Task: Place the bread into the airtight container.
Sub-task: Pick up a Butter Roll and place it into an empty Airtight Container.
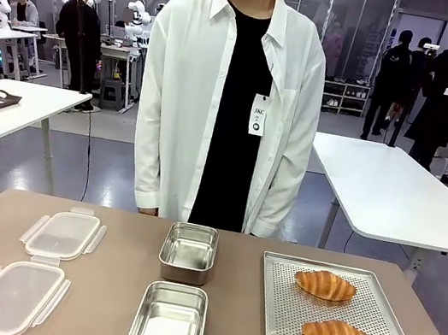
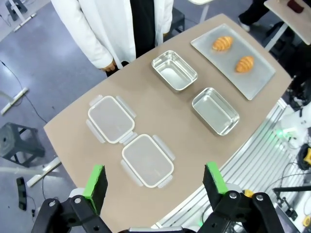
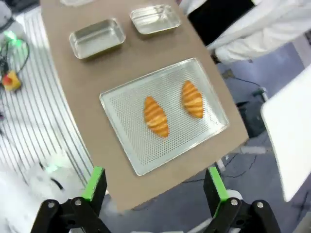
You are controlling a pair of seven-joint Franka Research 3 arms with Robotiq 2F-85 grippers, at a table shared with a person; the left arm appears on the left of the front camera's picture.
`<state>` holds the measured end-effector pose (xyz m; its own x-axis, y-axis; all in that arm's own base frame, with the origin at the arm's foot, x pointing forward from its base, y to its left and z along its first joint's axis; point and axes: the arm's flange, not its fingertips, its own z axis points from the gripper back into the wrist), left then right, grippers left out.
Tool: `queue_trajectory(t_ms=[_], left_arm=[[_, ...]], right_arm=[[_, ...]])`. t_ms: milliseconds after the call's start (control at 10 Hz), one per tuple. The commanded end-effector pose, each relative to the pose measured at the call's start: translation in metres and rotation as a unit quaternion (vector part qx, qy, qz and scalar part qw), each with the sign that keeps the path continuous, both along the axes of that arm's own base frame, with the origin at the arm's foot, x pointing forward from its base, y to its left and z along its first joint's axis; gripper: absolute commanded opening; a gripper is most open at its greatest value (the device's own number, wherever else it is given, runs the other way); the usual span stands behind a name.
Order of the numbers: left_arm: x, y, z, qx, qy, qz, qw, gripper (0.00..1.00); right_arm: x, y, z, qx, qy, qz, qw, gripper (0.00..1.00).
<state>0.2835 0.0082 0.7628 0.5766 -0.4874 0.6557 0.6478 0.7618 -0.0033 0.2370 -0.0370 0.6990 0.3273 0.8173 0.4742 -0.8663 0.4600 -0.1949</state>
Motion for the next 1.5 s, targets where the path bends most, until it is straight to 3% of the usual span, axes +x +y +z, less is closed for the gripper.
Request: queue_trajectory(t_ms=[0,300,500,1000,1100,1400], left_arm=[[0.0,0.001,0.001,0.008,-0.003,-0.003,1.0,1.0],[0.0,0.001,0.001,0.008,-0.003,-0.003,1.0,1.0],[0.0,0.001,0.001,0.008,-0.003,-0.003,1.0,1.0],[0.0,0.001,0.001,0.008,-0.003,-0.003,1.0,1.0],[0.0,0.001,0.001,0.008,-0.003,-0.003,1.0,1.0],[0.0,0.001,0.001,0.008,-0.003,-0.003,1.0,1.0]], right_arm=[[0.013,0.008,0.0,-0.098,-0.006,0.153,0.983,1.0],[0.039,0.053,-0.036,-0.183,-0.016,0.253,0.95,1.0],[0.056,0.073,-0.071,-0.188,-0.003,0.263,0.946,1.0],[0.106,0.086,-0.2,-0.141,-0.005,0.221,0.965,1.0],[0.114,0.088,-0.22,-0.168,-0.011,0.207,0.964,1.0],[0.143,0.096,-0.267,-0.203,0.027,0.178,0.963,1.0]])
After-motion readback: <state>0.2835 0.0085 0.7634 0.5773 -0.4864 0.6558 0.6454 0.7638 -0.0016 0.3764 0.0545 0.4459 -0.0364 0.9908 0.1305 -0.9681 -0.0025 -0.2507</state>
